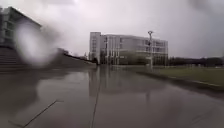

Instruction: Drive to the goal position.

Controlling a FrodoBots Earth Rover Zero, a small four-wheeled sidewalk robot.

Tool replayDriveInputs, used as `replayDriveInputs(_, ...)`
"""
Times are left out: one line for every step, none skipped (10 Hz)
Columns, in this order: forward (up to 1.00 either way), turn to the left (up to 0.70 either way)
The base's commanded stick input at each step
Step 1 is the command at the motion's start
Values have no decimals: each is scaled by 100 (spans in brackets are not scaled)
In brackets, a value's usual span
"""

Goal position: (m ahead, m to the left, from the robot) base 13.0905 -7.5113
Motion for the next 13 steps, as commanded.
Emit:
replayDriveInputs(70,4)
replayDriveInputs(70,3)
replayDriveInputs(70,1)
replayDriveInputs(70,0)
replayDriveInputs(70,0)
replayDriveInputs(70,0)
replayDriveInputs(70,0)
replayDriveInputs(70,0)
replayDriveInputs(70,0)
replayDriveInputs(70,0)
replayDriveInputs(70,0)
replayDriveInputs(70,0)
replayDriveInputs(70,0)
